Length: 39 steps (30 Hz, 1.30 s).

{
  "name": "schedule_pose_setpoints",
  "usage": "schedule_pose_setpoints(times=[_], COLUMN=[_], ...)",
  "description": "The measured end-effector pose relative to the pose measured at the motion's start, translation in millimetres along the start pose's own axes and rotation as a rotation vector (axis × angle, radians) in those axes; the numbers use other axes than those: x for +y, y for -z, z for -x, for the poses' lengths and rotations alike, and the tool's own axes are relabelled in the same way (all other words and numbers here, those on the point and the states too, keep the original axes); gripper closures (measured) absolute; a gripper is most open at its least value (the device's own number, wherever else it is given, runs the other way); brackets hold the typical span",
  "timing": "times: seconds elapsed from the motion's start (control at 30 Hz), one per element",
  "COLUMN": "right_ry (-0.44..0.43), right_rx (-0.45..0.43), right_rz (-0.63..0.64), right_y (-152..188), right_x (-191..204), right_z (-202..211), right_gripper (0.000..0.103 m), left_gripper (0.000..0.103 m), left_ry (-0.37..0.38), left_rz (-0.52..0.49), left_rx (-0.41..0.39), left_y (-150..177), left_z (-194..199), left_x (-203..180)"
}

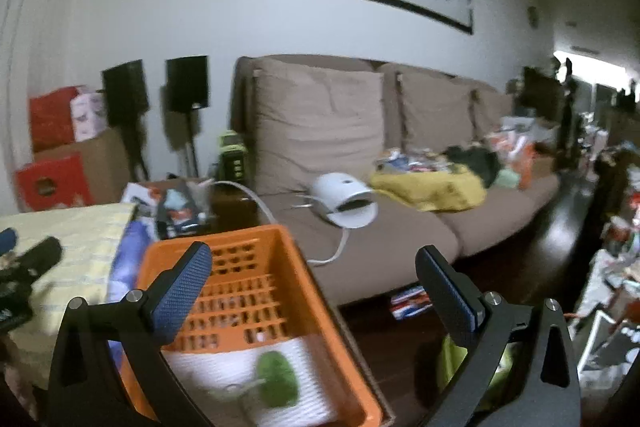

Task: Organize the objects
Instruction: 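Withdraw both tools up out of the orange basket toward the table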

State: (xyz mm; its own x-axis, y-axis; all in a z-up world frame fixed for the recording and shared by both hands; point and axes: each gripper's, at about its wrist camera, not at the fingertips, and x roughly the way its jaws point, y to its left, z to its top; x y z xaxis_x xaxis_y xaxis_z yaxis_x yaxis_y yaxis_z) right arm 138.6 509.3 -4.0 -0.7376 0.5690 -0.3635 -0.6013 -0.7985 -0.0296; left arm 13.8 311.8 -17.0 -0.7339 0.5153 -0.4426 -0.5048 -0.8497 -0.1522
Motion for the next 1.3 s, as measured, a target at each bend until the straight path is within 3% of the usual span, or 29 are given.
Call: schedule_pose_setpoints(times=[0.1,0.17,0.27,0.37,0.57,0.73,0.87,1.03,1.23,1.3], right_ry=[0.013,0.025,-0.009,-0.015,-0.063,-0.153,-0.180,-0.181,-0.226,-0.230], right_rx=[0.000,-0.041,-0.150,-0.186,-0.139,-0.066,-0.057,-0.049,-0.031,-0.033], right_rz=[-0.049,-0.084,-0.097,-0.112,-0.079,-0.074,-0.051,-0.033,-0.109,-0.139], right_y=[-1.7,1.3,5.7,3.7,0.1,1.9,2.2,2.3,1.1,0.0], right_x=[-5.9,-10.9,-17.2,-19.8,-17.1,-11.4,-4.2,-0.1,-10.3,-14.8], right_z=[-0.9,4.7,19.8,26.0,21.6,16.0,17.9,17.6,15.8,17.4], right_gripper=[0.000,0.000,0.000,0.000,0.000,0.000,0.000,0.000,0.000,0.000], left_gripper=[0.000,0.000,0.000,0.000,0.000,0.000,0.000,0.000,0.000,0.000], left_ry=[0.033,0.007,-0.106,-0.085,-0.028,-0.001,-0.030,-0.009,-0.052,-0.029], left_rz=[0.031,-0.028,-0.196,-0.211,-0.131,-0.098,-0.129,-0.148,-0.220,-0.239], left_rx=[-0.003,-0.022,-0.070,-0.071,-0.048,-0.035,-0.061,-0.064,-0.084,-0.068], left_y=[-0.3,-1.1,1.5,2.4,-3.4,-7.8,-12.1,-17.9,-24.8,-29.4], left_z=[1.3,3.9,8.3,11.7,13.1,15.5,22.8,34.0,58.4,62.9], left_x=[7.8,4.4,-12.8,-18.1,-10.3,6.1,17.1,34.6,59.5,65.3])
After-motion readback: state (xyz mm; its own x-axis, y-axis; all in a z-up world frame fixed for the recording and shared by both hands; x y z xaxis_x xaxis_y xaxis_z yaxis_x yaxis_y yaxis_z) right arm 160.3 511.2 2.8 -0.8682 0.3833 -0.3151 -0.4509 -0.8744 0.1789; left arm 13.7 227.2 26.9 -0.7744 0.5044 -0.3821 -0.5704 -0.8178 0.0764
